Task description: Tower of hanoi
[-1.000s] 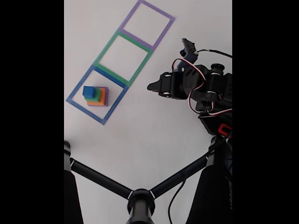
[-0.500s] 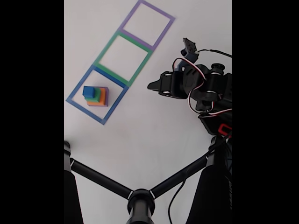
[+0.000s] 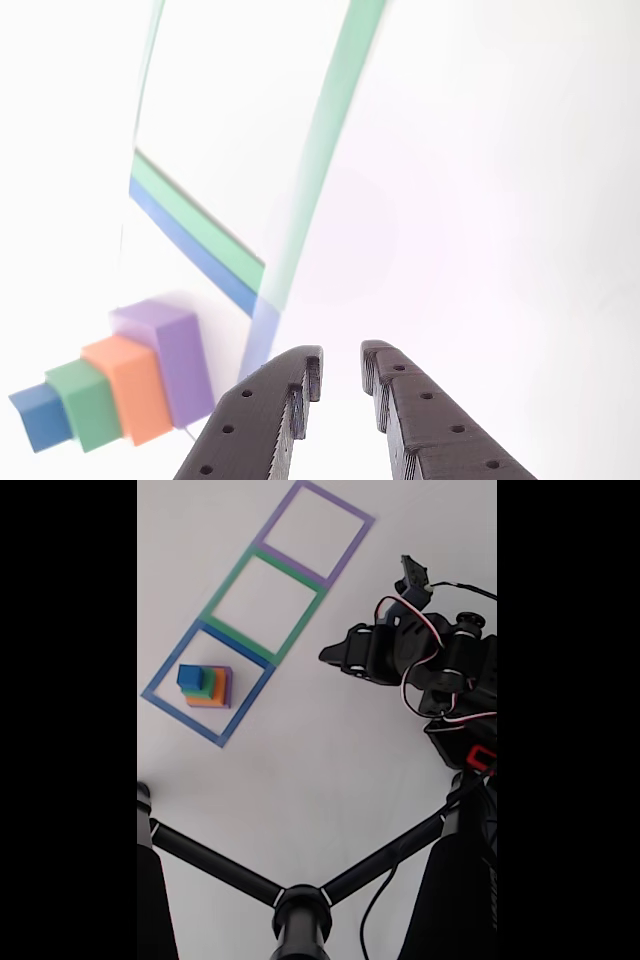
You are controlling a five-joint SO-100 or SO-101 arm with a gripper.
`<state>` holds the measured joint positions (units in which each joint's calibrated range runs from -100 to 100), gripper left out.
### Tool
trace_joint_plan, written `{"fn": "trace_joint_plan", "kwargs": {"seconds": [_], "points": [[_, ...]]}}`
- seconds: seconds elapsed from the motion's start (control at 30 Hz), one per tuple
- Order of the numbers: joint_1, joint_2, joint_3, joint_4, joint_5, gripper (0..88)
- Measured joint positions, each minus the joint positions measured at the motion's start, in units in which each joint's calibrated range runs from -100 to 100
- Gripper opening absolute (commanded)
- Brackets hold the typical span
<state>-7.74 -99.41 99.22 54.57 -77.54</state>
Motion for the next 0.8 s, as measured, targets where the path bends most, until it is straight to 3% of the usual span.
{"fn": "trace_joint_plan", "kwargs": {"seconds": [0.2, 0.5, 0.8], "points": [[1.47, 0.0, 0.0, 0.0, -0.79, 0.1], [3.03, 0.0, 0.0, 0.0, 7.88, 0.1], [3.03, 0.0, 0.0, 0.0, 7.88, 0.1]]}}
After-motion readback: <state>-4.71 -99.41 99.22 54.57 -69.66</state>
